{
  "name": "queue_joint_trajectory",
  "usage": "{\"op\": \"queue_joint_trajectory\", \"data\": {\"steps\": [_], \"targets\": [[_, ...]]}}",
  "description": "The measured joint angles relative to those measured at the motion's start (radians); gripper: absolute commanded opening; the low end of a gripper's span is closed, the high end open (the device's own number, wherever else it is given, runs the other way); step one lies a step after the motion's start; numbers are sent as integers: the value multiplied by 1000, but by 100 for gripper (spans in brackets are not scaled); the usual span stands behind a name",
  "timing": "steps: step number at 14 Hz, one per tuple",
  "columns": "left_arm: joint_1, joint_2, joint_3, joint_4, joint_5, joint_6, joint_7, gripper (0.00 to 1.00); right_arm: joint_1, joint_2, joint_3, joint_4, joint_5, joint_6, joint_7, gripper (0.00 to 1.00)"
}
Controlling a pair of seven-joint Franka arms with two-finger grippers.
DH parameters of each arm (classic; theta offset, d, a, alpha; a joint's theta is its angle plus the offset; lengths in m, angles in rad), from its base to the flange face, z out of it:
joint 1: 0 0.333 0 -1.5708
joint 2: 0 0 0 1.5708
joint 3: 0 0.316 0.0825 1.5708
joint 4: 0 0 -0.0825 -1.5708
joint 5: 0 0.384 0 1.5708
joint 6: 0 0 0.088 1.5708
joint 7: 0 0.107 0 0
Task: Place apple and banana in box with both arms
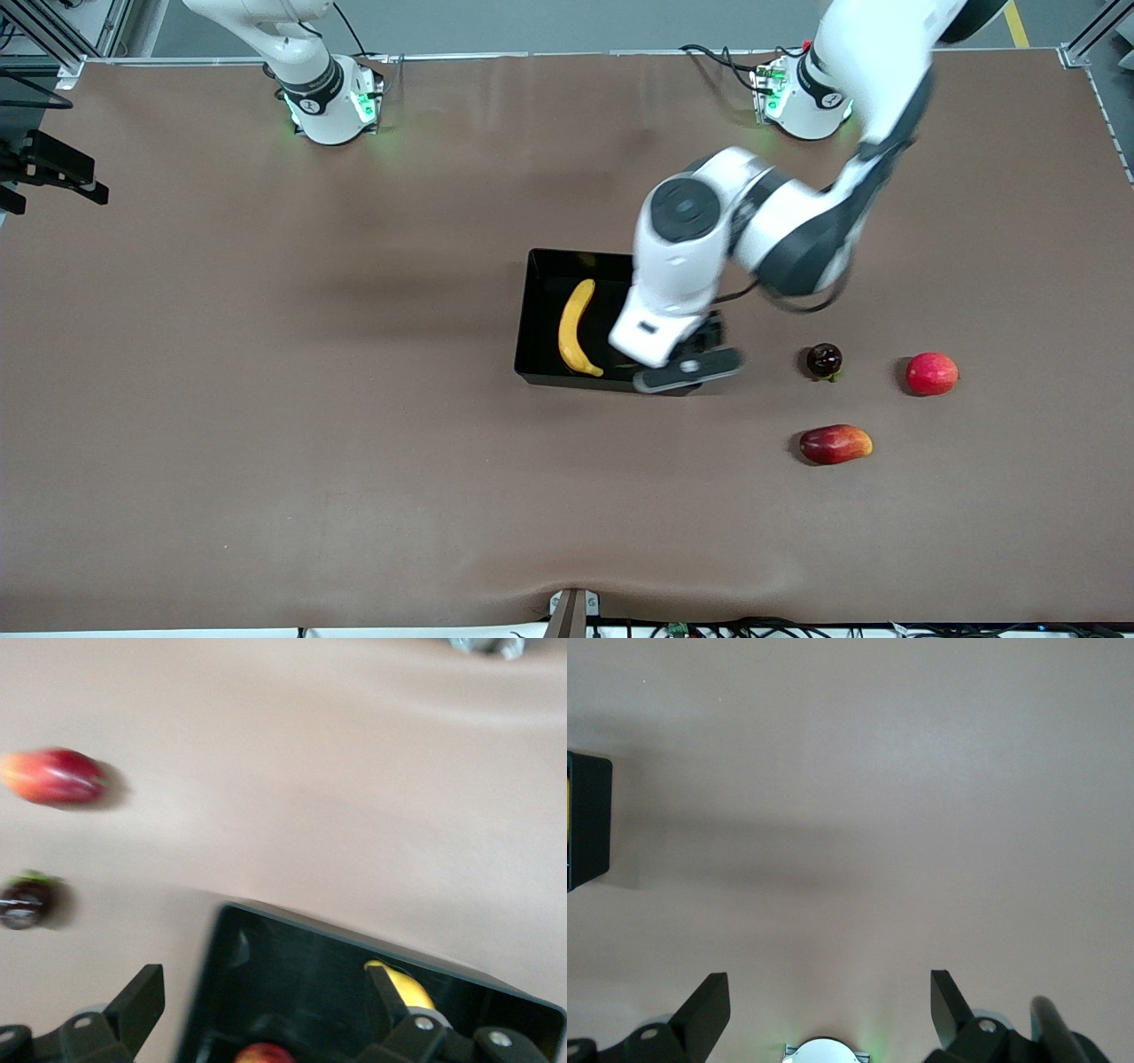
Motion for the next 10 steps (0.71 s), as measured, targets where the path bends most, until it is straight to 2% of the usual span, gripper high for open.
{"op": "queue_joint_trajectory", "data": {"steps": [2,7,10], "targets": [[72,-74,0,-3,-4,-62,124,100,0,0,0,0,0,-1,0,100],[304,-206,0,-4,-132,-175,437,100,0,0,-2,0,0,-1,0,100],[393,-282,0,-5,-162,-253,618,100,0,0,-2,0,0,-1,0,100]]}}
